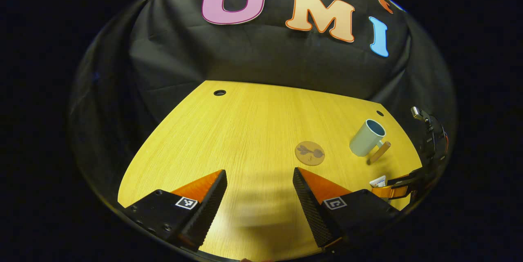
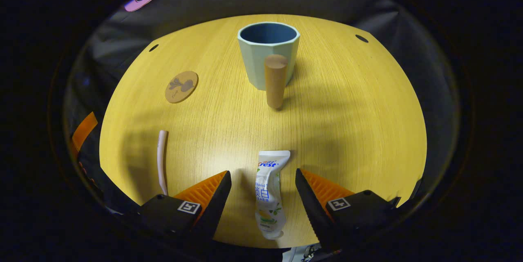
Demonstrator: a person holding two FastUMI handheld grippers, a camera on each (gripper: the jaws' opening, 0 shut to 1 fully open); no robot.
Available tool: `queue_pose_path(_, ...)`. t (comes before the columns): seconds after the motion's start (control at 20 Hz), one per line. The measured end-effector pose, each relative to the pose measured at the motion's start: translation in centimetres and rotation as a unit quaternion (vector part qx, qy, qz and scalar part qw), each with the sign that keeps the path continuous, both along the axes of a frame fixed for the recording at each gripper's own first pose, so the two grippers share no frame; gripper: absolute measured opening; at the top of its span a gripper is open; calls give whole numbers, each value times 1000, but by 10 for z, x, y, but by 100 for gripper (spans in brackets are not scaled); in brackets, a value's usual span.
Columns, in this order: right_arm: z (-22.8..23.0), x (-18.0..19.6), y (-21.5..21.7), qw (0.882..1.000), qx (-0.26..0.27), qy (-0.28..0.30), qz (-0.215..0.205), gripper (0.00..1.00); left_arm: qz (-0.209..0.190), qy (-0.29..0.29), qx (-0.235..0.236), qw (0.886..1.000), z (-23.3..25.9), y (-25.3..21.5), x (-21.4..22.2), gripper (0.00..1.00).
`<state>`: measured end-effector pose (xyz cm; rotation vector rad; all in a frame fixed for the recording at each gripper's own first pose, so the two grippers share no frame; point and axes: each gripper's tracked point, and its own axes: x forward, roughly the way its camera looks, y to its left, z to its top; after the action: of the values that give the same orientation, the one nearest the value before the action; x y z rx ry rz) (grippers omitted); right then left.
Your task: Put the toothbrush and toothpaste on the desktop into the cup, then pick up the cup and place it on the coaster on the desktop.
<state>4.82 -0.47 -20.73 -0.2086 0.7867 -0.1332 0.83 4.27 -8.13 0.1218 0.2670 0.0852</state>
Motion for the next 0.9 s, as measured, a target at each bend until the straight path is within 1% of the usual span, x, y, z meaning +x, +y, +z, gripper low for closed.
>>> queue_pose_path(0.05,-1,1,-3,1000,-5,10,-4,92,0,3,1,1000,-1,0,1,95)
queue_pose_path(0.1,-2,2,-6,1000,-13,18,-8,94,-1,8,2,1000,-3,1,1,95)
queue_pose_path(0.25,-4,3,-10,999,-25,45,-18,91,-3,21,4,1000,-9,0,1,95)
queue_pose_path(0.35,-6,3,-12,997,-30,61,-25,82,-5,29,1,1000,-14,0,3,95)
queue_pose_path(0.4,-8,3,-13,997,-33,68,-26,72,-5,32,0,999,-17,-2,5,95)
queue_pose_path(0.45,-11,2,-12,996,-36,77,-24,72,-4,34,-1,999,-19,-3,5,95)
queue_pose_path(0.5,-13,1,-13,995,-40,83,-24,58,-5,37,-2,999,-20,-4,6,95)
queue_pose_path(0.55,-16,1,-12,995,-42,89,-21,55,-5,39,-3,999,-22,-4,6,95)
queue_pose_path(0.6,-19,-1,-12,994,-49,95,-21,48,-5,42,-2,999,-23,-4,6,95)
queue_pose_path(0.65,-21,-2,-9,994,-50,100,-17,40,-5,44,-2,999,-24,-3,7,95)
queue_pose_path(0.7,-23,-1,-10,993,-52,104,-13,39,-5,49,1,999,-24,-5,8,95)
queue_pose_path(0.75,-22,-2,-9,993,-51,106,-13,31,-7,52,3,999,-23,-6,10,95)
queue_pose_path(0.8,-21,-1,-8,993,-51,106,-12,28,-9,56,6,998,-24,-7,8,95)
queue_pose_path(0.85,-20,-1,-8,993,-49,104,-14,31,-12,61,8,998,-26,-8,7,95)
queue_pose_path(0.9,-20,-1,-8,993,-46,105,-15,26,-15,67,7,998,-29,-8,6,95)
